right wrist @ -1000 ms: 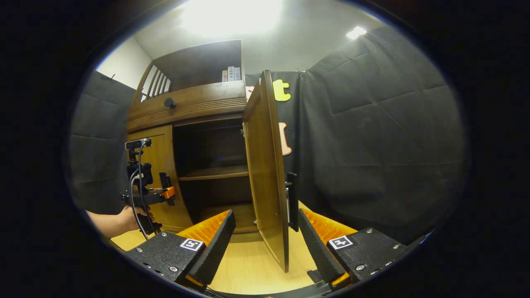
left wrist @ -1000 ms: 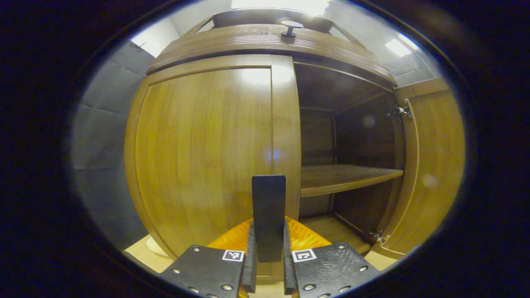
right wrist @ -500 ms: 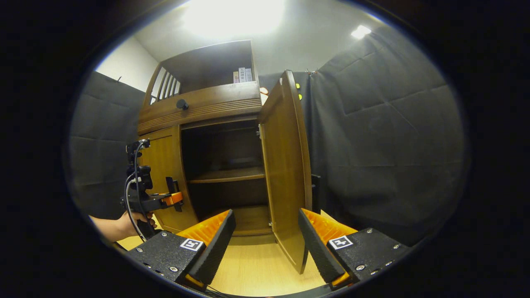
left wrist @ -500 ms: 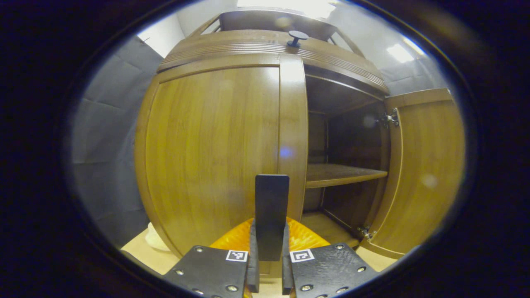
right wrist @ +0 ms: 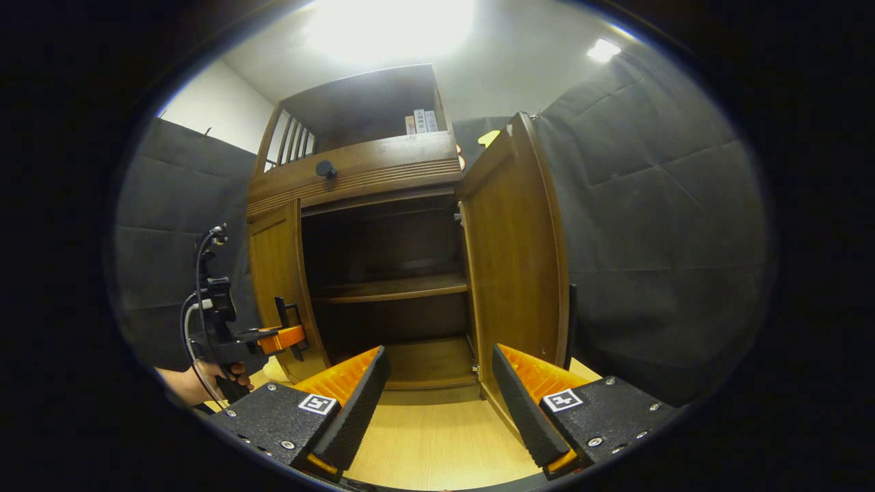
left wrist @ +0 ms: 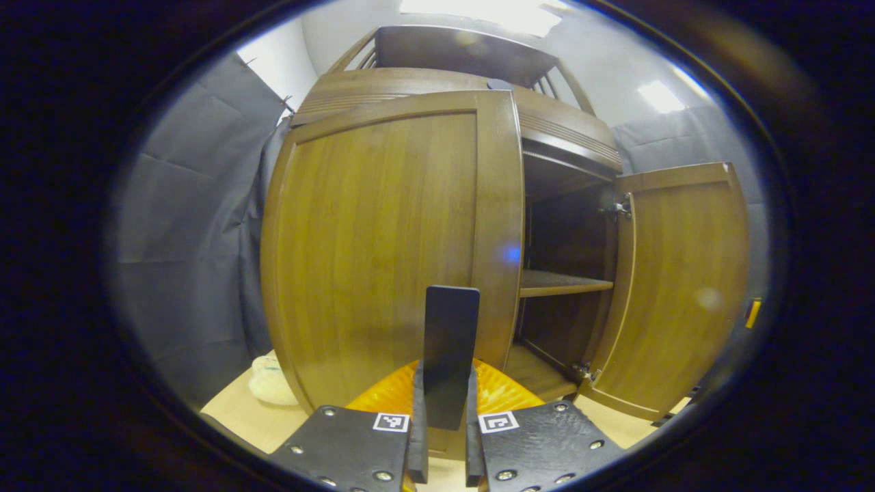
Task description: Open the right door of the double-door shoe cabinet with the right hand, and open the left door with the left hand.
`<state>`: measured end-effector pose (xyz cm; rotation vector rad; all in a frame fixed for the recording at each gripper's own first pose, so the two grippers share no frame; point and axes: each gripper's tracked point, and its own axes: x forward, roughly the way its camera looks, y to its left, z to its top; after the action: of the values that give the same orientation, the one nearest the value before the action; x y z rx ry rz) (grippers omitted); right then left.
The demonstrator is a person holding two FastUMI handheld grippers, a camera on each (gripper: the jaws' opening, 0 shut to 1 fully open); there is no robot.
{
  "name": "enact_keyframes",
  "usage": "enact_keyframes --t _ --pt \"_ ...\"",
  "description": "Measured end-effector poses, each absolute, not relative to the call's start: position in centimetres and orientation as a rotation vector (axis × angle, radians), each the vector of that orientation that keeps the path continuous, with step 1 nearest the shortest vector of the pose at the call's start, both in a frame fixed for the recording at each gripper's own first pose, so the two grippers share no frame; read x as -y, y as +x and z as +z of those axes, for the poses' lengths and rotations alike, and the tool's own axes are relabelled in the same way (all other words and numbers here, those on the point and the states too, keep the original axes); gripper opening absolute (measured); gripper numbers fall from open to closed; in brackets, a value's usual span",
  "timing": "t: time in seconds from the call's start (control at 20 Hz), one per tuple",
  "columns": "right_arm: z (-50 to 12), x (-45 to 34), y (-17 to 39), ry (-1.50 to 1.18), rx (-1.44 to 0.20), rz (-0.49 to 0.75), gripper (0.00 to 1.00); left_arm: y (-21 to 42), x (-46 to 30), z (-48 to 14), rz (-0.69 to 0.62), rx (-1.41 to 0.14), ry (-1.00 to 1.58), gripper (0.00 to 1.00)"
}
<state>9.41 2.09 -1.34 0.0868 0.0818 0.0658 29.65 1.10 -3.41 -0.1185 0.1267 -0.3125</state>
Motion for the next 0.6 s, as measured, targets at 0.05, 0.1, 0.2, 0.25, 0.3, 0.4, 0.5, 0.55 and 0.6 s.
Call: enact_keyframes --t 0.05,0.1,0.2,0.25,0.3,0.4,0.5,0.55,0.6 --pt "-1.3 -2.5 9.5 0.086 -0.082 0.071 0.92 29.7 -1.3 -3.1 -0.315 -0.127 -0.12 0.15" --pt "-1.3 -3.0 9.6 0.086 -0.082 0.079 0.92 29.7 -1.5 -2.9 -0.318 -0.126 -0.122 0.15" --pt "-1.3 -3.9 9.7 0.086 -0.081 0.093 0.92 29.7 -1.7 -2.4 -0.323 -0.124 -0.125 0.15" --pt "-1.3 -4.3 9.9 0.085 -0.082 0.101 0.92 29.7 -1.9 -2.2 -0.324 -0.123 -0.127 0.15" --pt "-1.3 -4.9 10.1 0.083 -0.083 0.108 0.92 29.2 -2.1 -2.5 -0.326 -0.124 -0.126 0.17" --pt "-1.5 -5.8 10.0 0.077 -0.088 0.122 0.94 28.9 -2.2 -2.5 -0.328 -0.124 -0.125 0.22" --pt "-1.5 -6.4 10.1 0.068 -0.089 0.134 0.92 28.7 -2.4 -2.5 -0.331 -0.124 -0.128 0.22" --pt "-1.5 -6.8 10.2 0.067 -0.087 0.14 0.92 28.7 -2.4 -2.5 -0.332 -0.123 -0.128 0.22" --pt "-1.5 -7.1 10.3 0.067 -0.088 0.146 0.94 28.5 -2.6 -2.6 -0.334 -0.123 -0.124 0.22"
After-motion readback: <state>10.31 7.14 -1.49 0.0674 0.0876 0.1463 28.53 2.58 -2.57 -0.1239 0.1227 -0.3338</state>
